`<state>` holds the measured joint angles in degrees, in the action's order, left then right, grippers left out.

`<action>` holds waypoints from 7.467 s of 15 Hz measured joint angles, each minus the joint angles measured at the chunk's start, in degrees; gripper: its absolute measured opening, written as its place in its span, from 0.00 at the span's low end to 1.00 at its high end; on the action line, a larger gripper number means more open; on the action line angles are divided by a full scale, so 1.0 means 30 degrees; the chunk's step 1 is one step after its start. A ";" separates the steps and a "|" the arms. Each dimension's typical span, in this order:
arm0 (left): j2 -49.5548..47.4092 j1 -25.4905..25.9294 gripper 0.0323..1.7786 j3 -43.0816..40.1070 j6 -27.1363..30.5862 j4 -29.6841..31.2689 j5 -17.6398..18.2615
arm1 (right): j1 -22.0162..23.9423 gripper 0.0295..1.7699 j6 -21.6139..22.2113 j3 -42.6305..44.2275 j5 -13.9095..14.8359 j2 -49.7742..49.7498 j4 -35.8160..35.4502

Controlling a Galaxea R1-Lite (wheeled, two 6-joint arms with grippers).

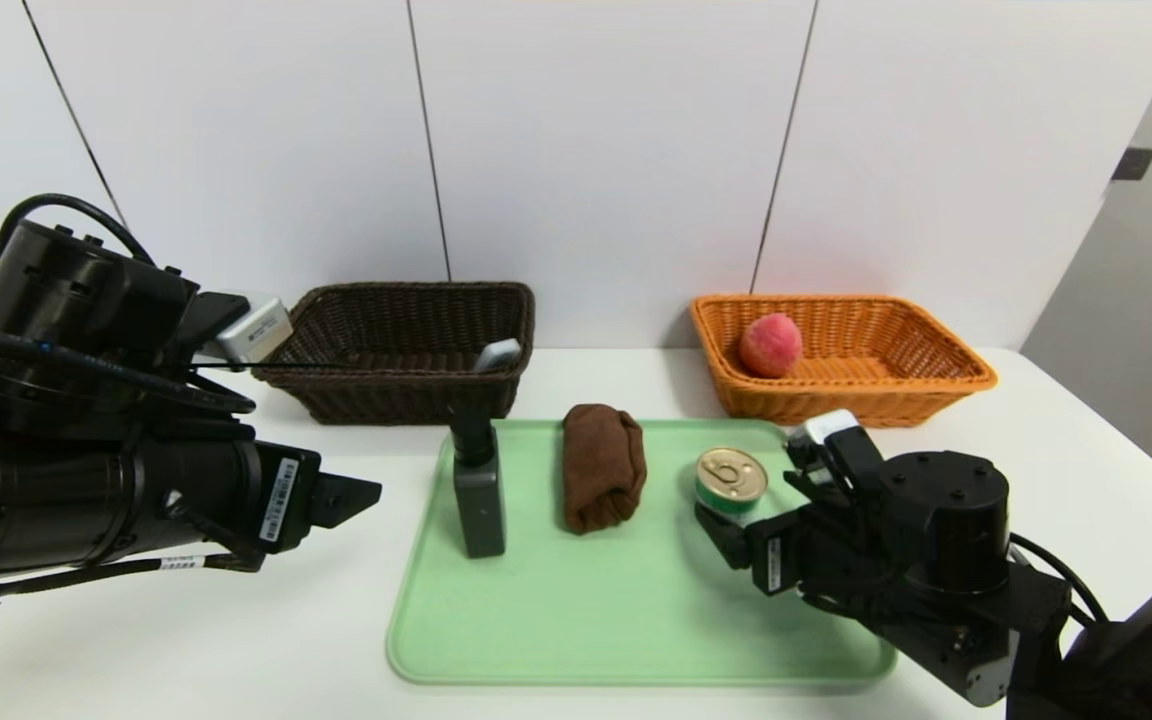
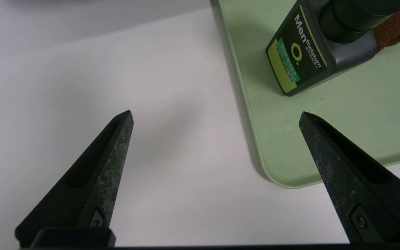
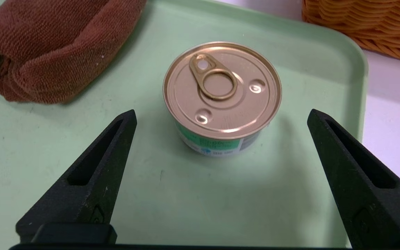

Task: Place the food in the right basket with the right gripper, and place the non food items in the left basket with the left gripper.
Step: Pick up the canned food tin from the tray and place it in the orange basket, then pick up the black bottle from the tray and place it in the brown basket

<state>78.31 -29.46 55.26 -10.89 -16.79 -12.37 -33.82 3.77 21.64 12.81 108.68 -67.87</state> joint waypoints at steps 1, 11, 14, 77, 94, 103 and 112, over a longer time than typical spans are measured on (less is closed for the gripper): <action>0.0000 0.0000 0.95 -0.0008 -0.0008 0.0004 0.0000 | 0.0000 0.96 0.0000 0.0000 0.0045 0.0321 -0.0614; 0.0110 -0.0016 0.95 -0.0053 -0.0293 -0.0024 -0.0008 | 0.0037 0.96 0.0211 0.0337 0.0183 0.1764 -0.1430; 0.0110 -0.0016 0.95 -0.0126 -0.0284 -0.0033 -0.0008 | 0.0049 0.96 0.0305 0.0439 0.0211 0.1983 -0.1516; 0.2771 -0.0695 0.95 0.1516 -0.0321 0.0260 0.0000 | 0.9618 0.56 0.2556 2.5828 -0.0837 0.3730 2.5604; 0.2816 -0.0695 0.95 0.1313 -0.0825 0.0175 -0.0008 | 1.0317 0.67 0.3255 2.8254 -0.0581 0.7188 2.8079; 0.2532 -0.0699 0.95 0.1443 -0.0760 0.0195 -0.0098 | 1.0557 0.87 0.3031 2.8351 0.0414 0.7306 2.8107; 0.1552 -0.0658 0.95 0.1552 -0.0780 0.0085 -0.0098 | 0.8546 0.94 0.3291 2.8351 -0.0545 0.2812 2.9952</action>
<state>82.97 -31.44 59.92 -13.23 -16.53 -12.67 -8.18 13.64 106.69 11.18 117.12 21.99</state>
